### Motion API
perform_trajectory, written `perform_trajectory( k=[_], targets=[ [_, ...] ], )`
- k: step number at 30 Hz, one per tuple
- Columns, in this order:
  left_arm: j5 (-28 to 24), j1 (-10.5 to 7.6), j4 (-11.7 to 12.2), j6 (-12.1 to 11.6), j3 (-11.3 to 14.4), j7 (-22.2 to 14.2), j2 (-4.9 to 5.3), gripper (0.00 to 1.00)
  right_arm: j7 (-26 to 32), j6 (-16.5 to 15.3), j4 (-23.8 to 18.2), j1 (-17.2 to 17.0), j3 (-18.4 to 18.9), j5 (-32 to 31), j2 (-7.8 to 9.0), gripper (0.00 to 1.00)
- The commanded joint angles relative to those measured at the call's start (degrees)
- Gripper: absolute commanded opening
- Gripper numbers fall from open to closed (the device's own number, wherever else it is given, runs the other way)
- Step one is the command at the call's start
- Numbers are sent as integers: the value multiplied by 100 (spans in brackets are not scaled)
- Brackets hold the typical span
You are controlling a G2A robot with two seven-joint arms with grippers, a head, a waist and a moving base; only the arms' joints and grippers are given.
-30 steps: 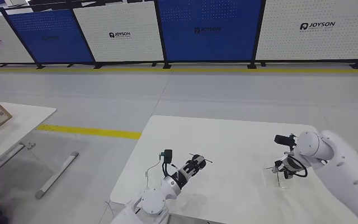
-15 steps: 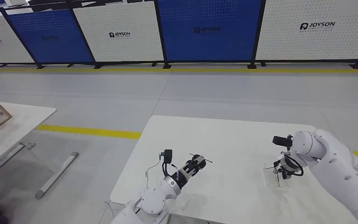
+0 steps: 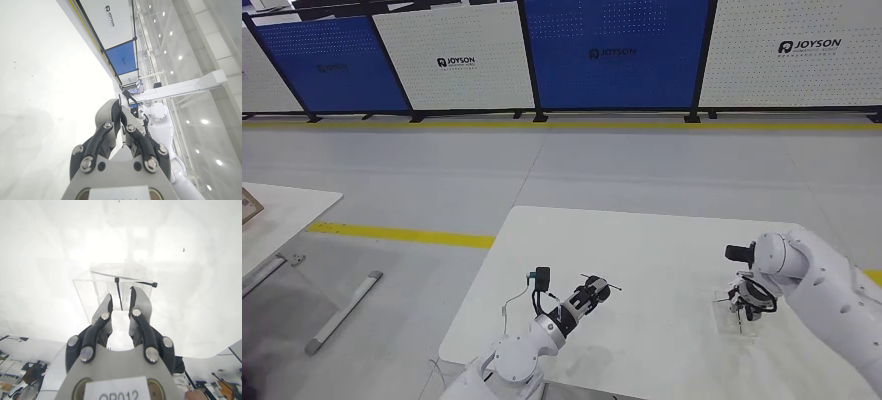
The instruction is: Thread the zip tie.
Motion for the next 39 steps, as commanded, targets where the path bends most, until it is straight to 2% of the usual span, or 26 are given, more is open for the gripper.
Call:
perform_trajectory(
  k=[1, 4, 5, 6, 12, 16, 22, 28, 32, 35, 39],
  targets=[
    [0, 0, 0, 0, 0, 0, 0, 0, 0, 0, 82, 60, -104, 15, -41, 22],
    [0, 0, 0, 0, 0, 0, 0, 0, 0, 0, 184, 128, -220, 49, -92, 11],
    [0, 0, 0, 0, 0, 0, 0, 0, 0, 0, 218, 146, -249, 64, -105, 2],
    [0, 0, 0, 0, 0, 0, 0, 0, 0, 0, 246, 163, -275, 77, -118, 0],
    [0, 0, 0, 0, 0, 0, 0, 0, 0, 0, 378, 255, -430, 132, -182, 0],
    [0, 0, 0, 0, 0, 0, 0, 0, 0, 0, 284, 271, -454, 153, -164, 0],
    [0, 0, 0, 0, 0, 0, 0, 0, 0, -287, -163, 128, -234, 125, 73, 0],
    [0, 0, 0, 0, 0, 0, 0, 0, -28, -264, -848, -183, 126, -93, 407, 0],
    [0, 0, 0, 0, 0, 0, 0, 0, -136, -379, -1273, -470, 490, -112, 654, 0],
    [0, 0, 0, 0, 0, 0, 0, 0, -135, -194, -1543, -678, 797, -66, 818, 0],
    [0, 0, 0, 0, 0, 0, 0, 0, -152, -153, -1588, -715, 869, -23, 845, 0]
  ],
)
